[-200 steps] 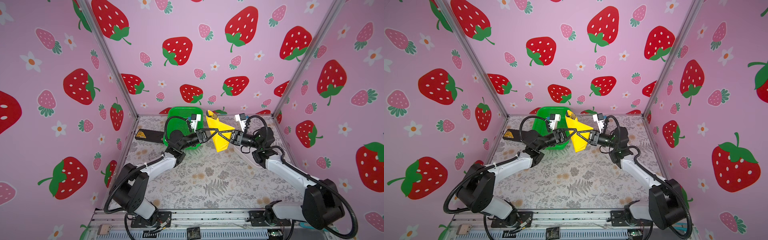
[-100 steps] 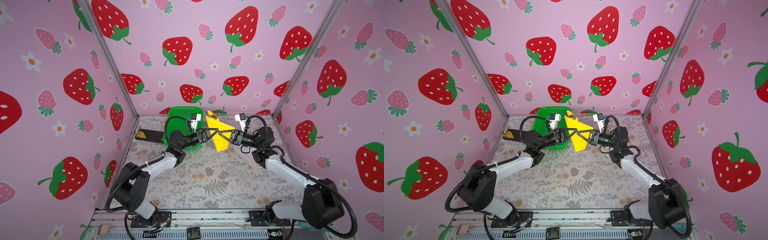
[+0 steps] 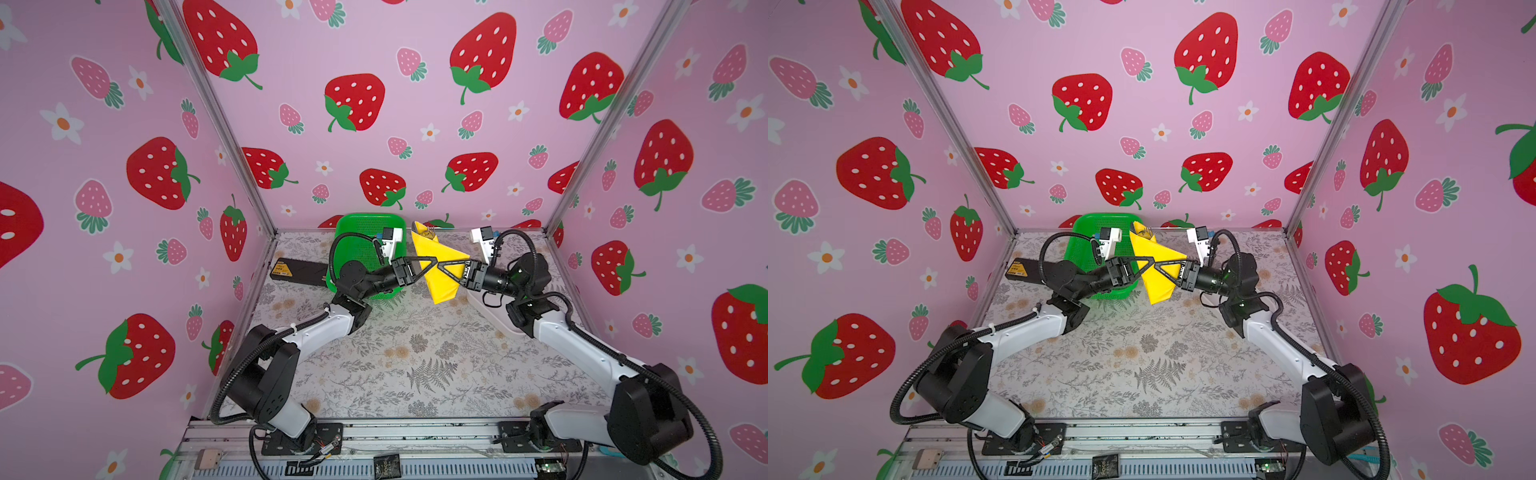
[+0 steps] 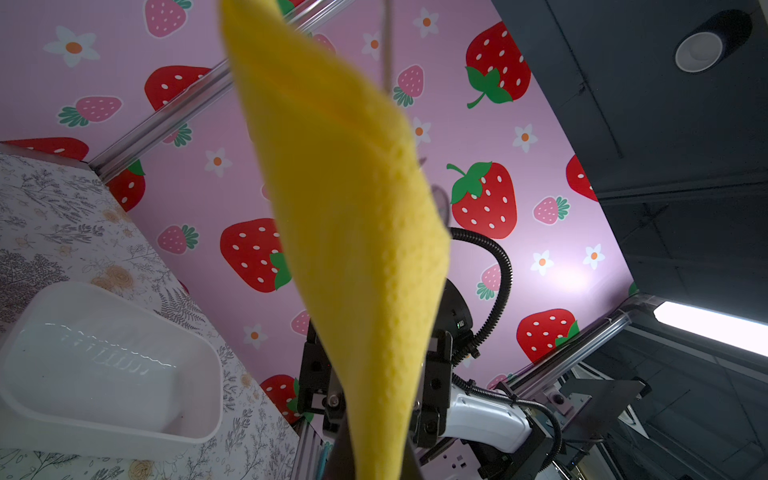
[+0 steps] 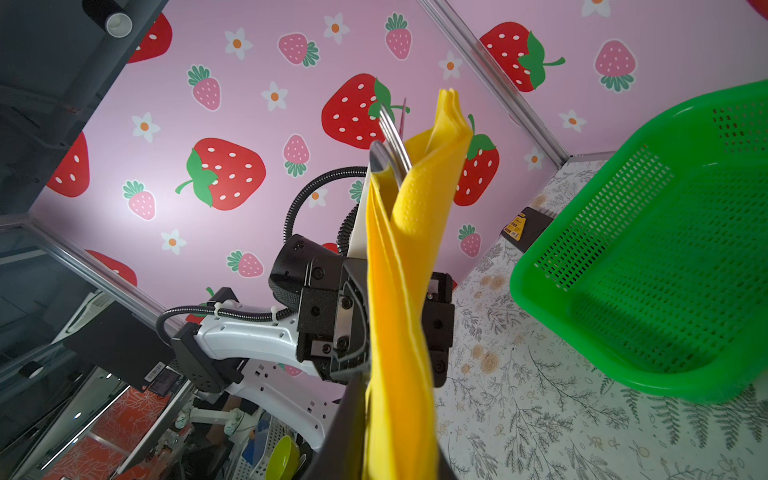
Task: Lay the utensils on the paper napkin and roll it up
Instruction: 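Hold the raised yellow napkin bundle upright between both grippers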
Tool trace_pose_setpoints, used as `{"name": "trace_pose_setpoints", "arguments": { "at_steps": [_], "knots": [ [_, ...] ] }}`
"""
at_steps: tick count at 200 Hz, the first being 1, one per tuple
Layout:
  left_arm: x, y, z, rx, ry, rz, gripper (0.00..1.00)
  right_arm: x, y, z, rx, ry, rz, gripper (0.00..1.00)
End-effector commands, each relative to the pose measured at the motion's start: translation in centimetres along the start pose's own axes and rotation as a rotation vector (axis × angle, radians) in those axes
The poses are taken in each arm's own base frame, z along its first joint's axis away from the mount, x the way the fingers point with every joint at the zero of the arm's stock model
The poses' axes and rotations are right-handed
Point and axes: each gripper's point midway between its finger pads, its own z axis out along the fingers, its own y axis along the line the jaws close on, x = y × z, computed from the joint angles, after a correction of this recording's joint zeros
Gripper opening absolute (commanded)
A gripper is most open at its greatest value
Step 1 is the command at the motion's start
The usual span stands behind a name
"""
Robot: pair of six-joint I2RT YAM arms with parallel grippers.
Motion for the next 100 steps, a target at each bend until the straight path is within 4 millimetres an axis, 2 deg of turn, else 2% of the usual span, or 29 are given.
{"name": "trace_pose_setpoints", "arguments": {
  "at_steps": [1, 60, 76, 100],
  "knots": [
    [-0.9, -3.7, 0.2, 0.105, -0.013, 0.072, 0.0, -1.3, 1.7, -0.1, -0.01, -0.029, -0.069, 0.19],
    [-1.2, -4.3, 0.2, 0.128, -0.026, 0.069, 0.0, -1.7, 1.4, -0.3, 0.007, -0.045, -0.07, 0.25],
    [-1.2, -4.2, 0.1, 0.122, -0.025, 0.074, 0.0, -2.0, 1.3, -0.6, 0.026, -0.061, -0.074, 0.32],
    [-1.3, -4.1, 0.0, 0.112, -0.036, 0.077, 0.0, -2.5, 1.0, -1.2, 0.073, -0.077, -0.087, 0.35]
  ]
}}
